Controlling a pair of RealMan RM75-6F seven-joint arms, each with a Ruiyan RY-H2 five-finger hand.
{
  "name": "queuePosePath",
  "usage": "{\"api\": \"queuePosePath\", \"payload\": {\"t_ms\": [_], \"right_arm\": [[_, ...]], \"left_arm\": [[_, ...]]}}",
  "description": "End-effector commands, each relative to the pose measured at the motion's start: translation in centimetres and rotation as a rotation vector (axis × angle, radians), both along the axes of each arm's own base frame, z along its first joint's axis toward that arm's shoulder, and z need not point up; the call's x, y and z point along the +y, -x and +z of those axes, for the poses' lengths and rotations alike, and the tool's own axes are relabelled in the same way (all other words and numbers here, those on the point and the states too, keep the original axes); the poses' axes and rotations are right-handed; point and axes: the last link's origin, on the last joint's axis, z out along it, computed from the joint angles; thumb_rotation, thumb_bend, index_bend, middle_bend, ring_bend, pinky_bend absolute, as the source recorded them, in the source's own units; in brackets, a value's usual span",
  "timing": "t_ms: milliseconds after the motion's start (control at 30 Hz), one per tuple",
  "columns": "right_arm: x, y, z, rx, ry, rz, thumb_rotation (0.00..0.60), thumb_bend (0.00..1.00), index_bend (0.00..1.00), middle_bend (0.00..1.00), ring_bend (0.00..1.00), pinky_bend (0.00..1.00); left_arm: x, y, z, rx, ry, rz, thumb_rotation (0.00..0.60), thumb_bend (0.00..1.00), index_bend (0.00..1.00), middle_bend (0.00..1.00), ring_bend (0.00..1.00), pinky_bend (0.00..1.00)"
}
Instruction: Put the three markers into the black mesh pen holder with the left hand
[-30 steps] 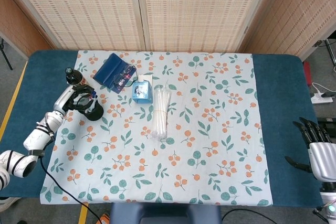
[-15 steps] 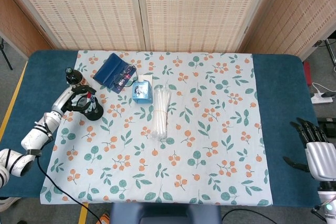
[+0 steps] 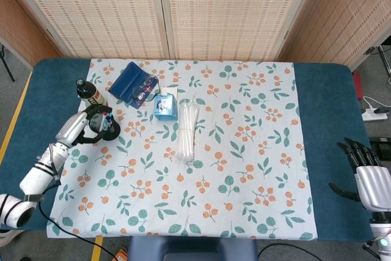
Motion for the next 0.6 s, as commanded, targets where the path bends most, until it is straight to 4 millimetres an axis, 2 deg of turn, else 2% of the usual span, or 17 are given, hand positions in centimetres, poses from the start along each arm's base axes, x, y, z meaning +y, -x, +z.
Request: {"api": "queuePosePath", "payload": {"t_ms": [33,167,233,400,600], "right_arm": [[0.0,-0.4,-0.1,-0.003,-0.01,0.013,0.6,0.0,0.15,0.06,0.09,0.14],[0.3,-0.9,0.0,-0.002,0.0,0.038,0.6,0.0,0.15,0.06,0.09,0.14],[0.4,-1.1,0.0,-0.003,0.0,0.044,0.6,0.0,0.15,0.06,0.09,0.14],[0.5,-1.4,-0.2,0.0,-0.011,0.053,0.6,0.0,0.15,0.06,0.09,0.14],[0.6,-1.6,-0.2,0.007,-0.008,0.06,0.6,0.0,0.15,0.06,0.09,0.14]], "left_arm": [[-11.0,0.8,0.9,0.396,-0.335,-0.058,0.6,0.4,0.13,0.12,0.05,0.18],[-14.9,3.8,1.0,0.611,-0.371,-0.052,0.6,0.4,0.14,0.11,0.03,0.15],[-16.2,5.5,1.1,0.69,-0.368,-0.022,0.6,0.4,0.15,0.1,0.02,0.13],[-17.5,8.5,1.9,0.748,-0.344,0.087,0.6,0.41,0.15,0.07,0.0,0.11],[-17.8,10.4,2.8,0.755,-0.343,0.162,0.6,0.42,0.15,0.07,0.0,0.11]]}}
